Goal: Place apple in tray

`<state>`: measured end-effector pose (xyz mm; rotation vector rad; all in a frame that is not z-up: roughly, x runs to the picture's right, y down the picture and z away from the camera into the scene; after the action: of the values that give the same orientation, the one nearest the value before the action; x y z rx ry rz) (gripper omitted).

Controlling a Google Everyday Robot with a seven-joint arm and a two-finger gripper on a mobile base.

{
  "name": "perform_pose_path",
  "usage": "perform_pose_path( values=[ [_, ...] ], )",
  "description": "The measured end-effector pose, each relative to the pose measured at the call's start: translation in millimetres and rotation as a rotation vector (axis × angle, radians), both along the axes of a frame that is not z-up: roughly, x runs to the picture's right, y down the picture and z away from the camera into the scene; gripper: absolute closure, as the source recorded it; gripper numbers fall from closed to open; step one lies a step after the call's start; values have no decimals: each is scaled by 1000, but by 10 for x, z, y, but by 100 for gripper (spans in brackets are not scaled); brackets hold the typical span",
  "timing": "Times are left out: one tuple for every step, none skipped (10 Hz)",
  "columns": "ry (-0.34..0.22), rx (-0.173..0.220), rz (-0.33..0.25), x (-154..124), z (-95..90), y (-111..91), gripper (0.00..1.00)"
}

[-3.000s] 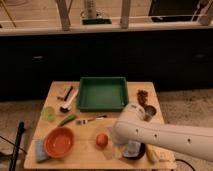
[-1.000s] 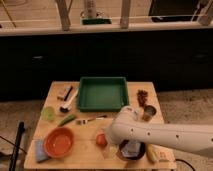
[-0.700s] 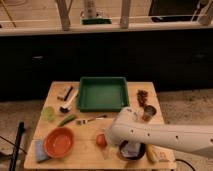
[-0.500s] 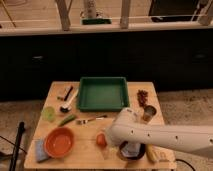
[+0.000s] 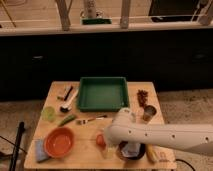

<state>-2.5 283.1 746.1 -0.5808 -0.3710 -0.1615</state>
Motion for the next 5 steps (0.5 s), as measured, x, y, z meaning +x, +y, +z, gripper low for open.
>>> perform_pose_path(
  values=[
    [1, 5, 1, 3, 24, -17, 20],
    [3, 6, 7, 2, 54, -39, 20],
    [4, 7, 10, -4, 75, -50, 20],
    [4, 10, 12, -12, 95, -57, 23],
    [5, 10, 16, -21, 117, -58, 31]
  ],
)
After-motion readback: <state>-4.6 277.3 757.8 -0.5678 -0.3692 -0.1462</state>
